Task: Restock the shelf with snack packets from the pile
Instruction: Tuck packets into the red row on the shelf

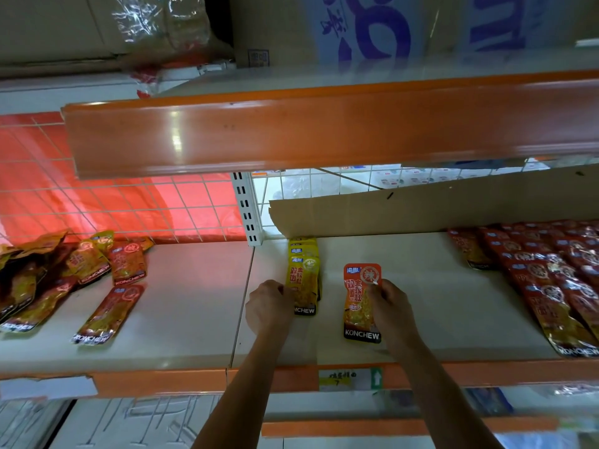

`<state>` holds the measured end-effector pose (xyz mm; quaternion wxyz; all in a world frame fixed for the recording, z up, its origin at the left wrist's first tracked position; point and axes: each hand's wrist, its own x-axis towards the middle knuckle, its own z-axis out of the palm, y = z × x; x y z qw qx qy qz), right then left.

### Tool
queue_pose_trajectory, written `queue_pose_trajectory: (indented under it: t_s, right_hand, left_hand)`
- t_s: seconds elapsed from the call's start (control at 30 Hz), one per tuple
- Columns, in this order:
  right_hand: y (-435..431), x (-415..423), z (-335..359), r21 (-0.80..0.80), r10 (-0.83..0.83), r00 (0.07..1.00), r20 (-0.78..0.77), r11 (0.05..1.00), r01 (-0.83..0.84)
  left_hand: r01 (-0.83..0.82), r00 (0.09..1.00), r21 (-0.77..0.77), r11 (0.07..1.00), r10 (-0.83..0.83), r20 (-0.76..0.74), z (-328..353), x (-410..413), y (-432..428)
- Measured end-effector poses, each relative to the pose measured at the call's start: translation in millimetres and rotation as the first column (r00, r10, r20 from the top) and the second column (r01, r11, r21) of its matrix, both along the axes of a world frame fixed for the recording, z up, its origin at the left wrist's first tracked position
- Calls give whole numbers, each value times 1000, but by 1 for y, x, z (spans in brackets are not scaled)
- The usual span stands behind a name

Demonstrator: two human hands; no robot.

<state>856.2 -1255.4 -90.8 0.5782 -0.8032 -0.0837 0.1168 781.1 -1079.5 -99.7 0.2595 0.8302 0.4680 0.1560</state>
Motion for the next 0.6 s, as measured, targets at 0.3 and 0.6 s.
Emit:
queue_pose_trajectory:
  t_s: [0.3,0.6]
  right_hand:
    - [-2,1,-3,14,-27,1000,-6,1000,27]
    - [-15,33,-2,56,-109,993,35,993,107]
  left_hand:
    - [35,998,77,996,-31,-52,1,-1,0]
    - [297,903,225,928,-350,249,18,38,-67]
